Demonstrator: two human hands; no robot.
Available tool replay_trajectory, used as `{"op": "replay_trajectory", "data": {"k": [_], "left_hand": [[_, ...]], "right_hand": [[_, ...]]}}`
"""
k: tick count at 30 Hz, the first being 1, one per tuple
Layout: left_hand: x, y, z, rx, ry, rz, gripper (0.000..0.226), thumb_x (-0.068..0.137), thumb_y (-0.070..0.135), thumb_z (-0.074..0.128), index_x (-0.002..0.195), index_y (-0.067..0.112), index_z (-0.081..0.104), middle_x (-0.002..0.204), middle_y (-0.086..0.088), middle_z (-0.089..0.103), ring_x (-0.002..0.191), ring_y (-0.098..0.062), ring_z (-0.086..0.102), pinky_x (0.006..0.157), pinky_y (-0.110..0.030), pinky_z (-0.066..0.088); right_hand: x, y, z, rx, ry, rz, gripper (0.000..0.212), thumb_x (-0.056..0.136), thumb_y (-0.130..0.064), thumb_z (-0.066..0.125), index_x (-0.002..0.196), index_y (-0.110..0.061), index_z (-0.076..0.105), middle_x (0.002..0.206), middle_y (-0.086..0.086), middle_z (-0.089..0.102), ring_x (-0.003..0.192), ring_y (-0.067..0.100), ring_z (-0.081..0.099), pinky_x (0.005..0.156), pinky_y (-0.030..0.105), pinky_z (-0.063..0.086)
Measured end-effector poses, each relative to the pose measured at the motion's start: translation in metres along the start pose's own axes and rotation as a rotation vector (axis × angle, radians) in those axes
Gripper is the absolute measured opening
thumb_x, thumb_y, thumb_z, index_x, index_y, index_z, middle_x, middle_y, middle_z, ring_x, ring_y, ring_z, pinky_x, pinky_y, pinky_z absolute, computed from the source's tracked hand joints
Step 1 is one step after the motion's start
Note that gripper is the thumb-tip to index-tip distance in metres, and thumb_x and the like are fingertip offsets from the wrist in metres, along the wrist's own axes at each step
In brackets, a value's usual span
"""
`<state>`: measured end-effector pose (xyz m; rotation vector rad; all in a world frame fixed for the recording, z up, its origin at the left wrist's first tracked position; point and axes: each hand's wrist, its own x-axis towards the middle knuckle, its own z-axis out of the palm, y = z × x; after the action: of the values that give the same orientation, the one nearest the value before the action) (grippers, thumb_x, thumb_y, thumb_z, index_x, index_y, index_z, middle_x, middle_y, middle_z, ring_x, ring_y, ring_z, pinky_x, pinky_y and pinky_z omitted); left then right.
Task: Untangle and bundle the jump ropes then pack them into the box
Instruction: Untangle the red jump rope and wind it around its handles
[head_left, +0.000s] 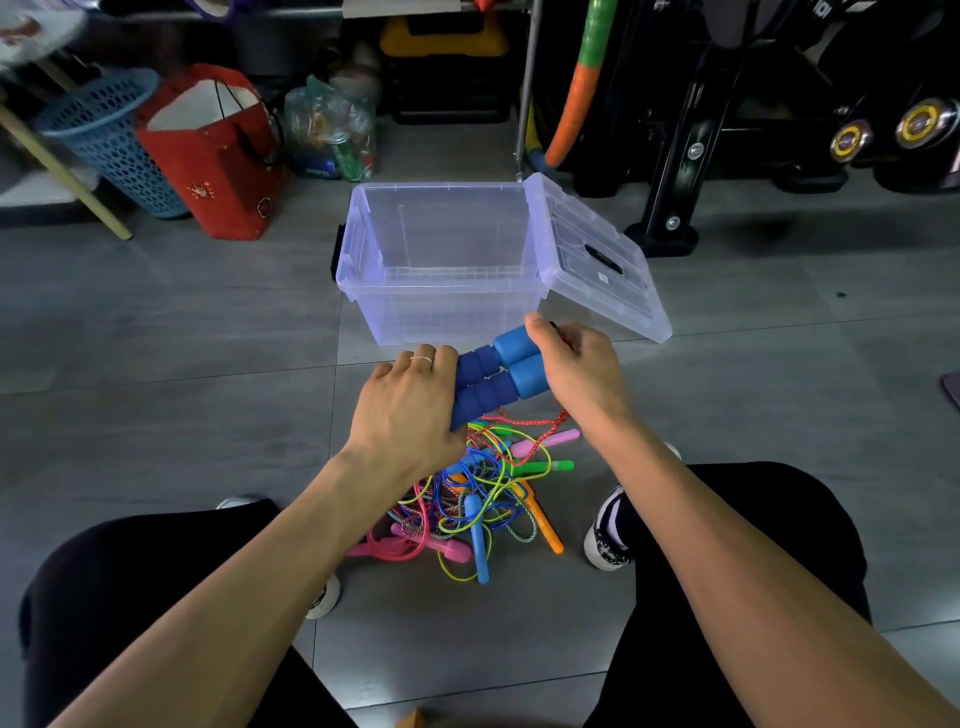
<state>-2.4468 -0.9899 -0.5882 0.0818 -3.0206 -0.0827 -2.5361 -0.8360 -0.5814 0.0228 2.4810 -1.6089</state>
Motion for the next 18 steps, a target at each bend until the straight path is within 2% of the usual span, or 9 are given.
{"op": "replay_trajectory", "data": {"k": [4,6,8,10,14,16,18], "left_hand": [[0.0,0.004,-0.004,-0.05,-0.088,-0.072,0.035,0.069,0.022,0.06,0.093,0.017,0.035,0.099,-0.003,0.058,0.09,-0.029,0.06,0.063,-0.031,0.034],[0.001,0.003,-0.005,-0.081,-0.109,-0.099,0.038,0.07,0.02,0.06,0.092,0.017,0.03,0.099,-0.003,0.058,0.09,-0.03,0.061,0.062,-0.031,0.034],[0.002,0.001,-0.006,-0.113,-0.115,-0.127,0.038,0.069,0.018,0.06,0.092,0.017,0.03,0.093,-0.002,0.055,0.087,-0.031,0.06,0.061,-0.032,0.034],[0.003,-0.001,-0.007,-0.161,-0.105,-0.162,0.036,0.069,0.016,0.06,0.091,0.016,0.032,0.086,0.0,0.048,0.078,-0.033,0.056,0.06,-0.031,0.034],[0.007,-0.011,-0.012,-0.345,-0.031,-0.308,0.026,0.071,0.012,0.058,0.09,0.013,0.039,0.079,-0.001,0.05,0.068,-0.034,0.047,0.058,-0.033,0.036],[0.011,-0.015,-0.014,-0.516,-0.065,-0.435,0.024,0.07,0.011,0.06,0.088,0.011,0.045,0.075,-0.003,0.054,0.063,-0.031,0.049,0.055,-0.032,0.038],[0.016,-0.017,-0.022,-0.961,-0.236,-0.619,0.026,0.064,0.01,0.066,0.085,0.01,0.051,0.071,-0.006,0.055,0.055,-0.022,0.048,0.054,-0.027,0.038]], "right_hand": [[-0.002,0.0,0.0,-0.026,-0.014,0.021,0.048,0.091,-0.049,0.055,0.089,-0.002,0.067,0.082,0.013,0.065,0.078,0.025,0.06,0.069,0.034,0.047],[-0.001,-0.002,-0.001,-0.029,-0.031,0.027,0.048,0.092,-0.049,0.055,0.091,-0.003,0.068,0.085,0.013,0.067,0.08,0.025,0.062,0.071,0.036,0.049],[-0.001,-0.004,-0.003,0.03,-0.068,0.06,0.046,0.092,-0.052,0.054,0.087,-0.008,0.066,0.072,0.006,0.063,0.066,0.019,0.059,0.063,0.033,0.047],[0.0,-0.005,-0.006,0.124,-0.091,0.118,0.045,0.093,-0.056,0.05,0.082,-0.014,0.062,0.056,-0.001,0.056,0.048,0.013,0.051,0.051,0.025,0.041],[0.004,0.002,-0.008,0.212,-0.131,0.126,0.055,0.1,-0.052,0.035,0.078,-0.011,0.065,0.054,0.004,0.058,0.046,0.016,0.052,0.047,0.022,0.044],[0.001,0.01,-0.006,0.108,-0.21,0.042,0.046,0.101,-0.039,0.038,0.072,-0.014,0.063,0.053,0.001,0.055,0.047,0.016,0.051,0.054,0.027,0.044],[-0.006,0.016,-0.005,-0.159,-0.286,-0.133,0.038,0.102,-0.03,0.039,0.073,-0.018,0.061,0.056,-0.004,0.053,0.052,0.017,0.052,0.056,0.028,0.041]]}}
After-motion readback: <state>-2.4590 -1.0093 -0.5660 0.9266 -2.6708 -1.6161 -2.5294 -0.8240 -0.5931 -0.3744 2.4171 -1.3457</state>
